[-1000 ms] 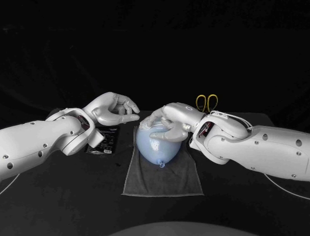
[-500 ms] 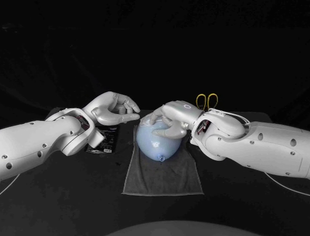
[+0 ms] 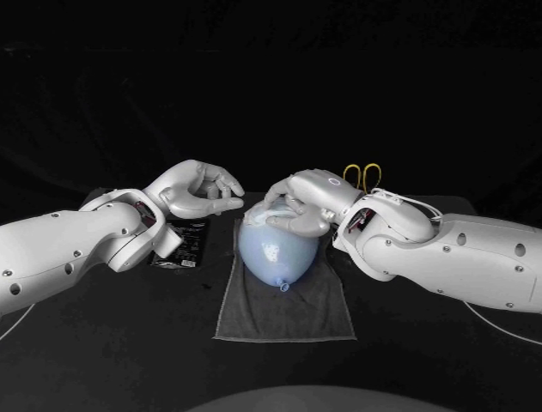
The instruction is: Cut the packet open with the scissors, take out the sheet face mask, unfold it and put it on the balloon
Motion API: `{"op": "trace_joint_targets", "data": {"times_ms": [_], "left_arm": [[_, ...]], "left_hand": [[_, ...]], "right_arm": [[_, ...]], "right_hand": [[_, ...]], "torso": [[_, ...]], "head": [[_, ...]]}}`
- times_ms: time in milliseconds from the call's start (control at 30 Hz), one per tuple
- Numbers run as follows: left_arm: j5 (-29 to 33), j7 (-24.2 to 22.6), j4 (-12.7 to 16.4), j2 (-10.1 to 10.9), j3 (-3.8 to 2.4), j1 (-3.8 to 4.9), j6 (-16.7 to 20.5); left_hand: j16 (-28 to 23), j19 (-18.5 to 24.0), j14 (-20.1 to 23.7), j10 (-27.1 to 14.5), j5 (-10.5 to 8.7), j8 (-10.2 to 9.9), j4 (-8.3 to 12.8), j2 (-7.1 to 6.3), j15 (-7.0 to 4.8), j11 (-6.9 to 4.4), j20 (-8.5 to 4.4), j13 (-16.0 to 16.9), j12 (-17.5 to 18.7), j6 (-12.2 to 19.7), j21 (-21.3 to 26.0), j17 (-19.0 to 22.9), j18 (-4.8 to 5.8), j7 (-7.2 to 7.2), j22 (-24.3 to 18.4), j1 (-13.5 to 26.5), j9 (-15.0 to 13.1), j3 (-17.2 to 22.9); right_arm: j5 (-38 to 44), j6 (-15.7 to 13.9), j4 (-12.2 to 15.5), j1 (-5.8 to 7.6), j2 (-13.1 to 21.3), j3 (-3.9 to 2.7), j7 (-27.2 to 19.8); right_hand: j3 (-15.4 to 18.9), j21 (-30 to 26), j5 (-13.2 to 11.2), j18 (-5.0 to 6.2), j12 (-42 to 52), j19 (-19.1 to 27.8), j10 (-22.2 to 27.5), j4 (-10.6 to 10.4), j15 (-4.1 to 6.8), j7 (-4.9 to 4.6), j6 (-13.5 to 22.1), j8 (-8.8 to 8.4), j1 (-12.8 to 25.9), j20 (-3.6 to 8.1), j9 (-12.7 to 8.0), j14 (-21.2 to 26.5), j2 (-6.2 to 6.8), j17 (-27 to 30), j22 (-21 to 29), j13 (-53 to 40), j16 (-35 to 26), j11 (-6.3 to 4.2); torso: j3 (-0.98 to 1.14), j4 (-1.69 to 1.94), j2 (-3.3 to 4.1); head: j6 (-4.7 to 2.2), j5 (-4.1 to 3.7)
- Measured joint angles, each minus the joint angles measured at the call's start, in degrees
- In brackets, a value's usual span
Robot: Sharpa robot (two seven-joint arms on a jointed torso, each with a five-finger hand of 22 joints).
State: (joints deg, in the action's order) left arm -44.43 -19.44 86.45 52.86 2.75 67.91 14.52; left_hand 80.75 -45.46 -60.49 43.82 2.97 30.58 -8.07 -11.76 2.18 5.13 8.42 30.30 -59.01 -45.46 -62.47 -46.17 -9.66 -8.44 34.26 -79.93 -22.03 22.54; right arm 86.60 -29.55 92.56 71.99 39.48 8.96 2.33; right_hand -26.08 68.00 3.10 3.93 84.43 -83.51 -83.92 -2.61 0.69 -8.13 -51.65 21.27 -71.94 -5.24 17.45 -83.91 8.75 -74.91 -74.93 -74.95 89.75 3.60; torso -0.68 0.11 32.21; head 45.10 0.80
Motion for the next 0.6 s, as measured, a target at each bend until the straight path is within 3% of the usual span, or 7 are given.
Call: {"op": "trace_joint_targets", "data": {"times_ms": [267,600], "left_arm": [[0.24,0.03,0.00,-0.08,0.00,0.00,-0.03],[0.53,0.06,-0.02,-0.08,0.00,-0.01,-0.03]], "left_hand": [[0.00,0.00,0.00,0.00,0.00,0.00,0.00,0.30,0.00,0.00,0.00,-0.06,0.00,0.00,0.00,0.01,0.01,0.00,-0.02,-0.30,0.09,0.00],[0.00,0.00,0.00,0.00,0.00,0.00,0.00,0.30,0.00,0.00,-0.01,-0.07,0.00,0.00,0.00,0.03,0.02,0.00,-0.04,-0.30,0.09,0.00]], "right_arm": [[-0.59,-0.01,-1.18,0.15,-0.27,-0.17,0.03],[-0.65,4.84,-1.27,0.19,-0.38,-0.18,0.42]], "right_hand": [[0.56,-0.45,0.00,-0.01,-0.01,0.00,0.01,-0.09,0.00,0.03,-0.03,-0.66,-0.30,0.00,-0.32,0.00,0.30,-0.04,0.03,0.03,-0.09,-0.01],[1.10,-0.49,0.00,-0.01,-0.04,0.01,0.01,-0.32,-0.09,0.06,-0.06,-0.95,0.16,0.00,-0.47,0.09,0.75,-0.04,0.00,0.03,0.05,-0.01]], "torso": [[-0.02,0.02,-0.01],[-0.09,0.03,-0.01]], "head": [[-0.08,-0.13],[0.11,-0.09]]}}
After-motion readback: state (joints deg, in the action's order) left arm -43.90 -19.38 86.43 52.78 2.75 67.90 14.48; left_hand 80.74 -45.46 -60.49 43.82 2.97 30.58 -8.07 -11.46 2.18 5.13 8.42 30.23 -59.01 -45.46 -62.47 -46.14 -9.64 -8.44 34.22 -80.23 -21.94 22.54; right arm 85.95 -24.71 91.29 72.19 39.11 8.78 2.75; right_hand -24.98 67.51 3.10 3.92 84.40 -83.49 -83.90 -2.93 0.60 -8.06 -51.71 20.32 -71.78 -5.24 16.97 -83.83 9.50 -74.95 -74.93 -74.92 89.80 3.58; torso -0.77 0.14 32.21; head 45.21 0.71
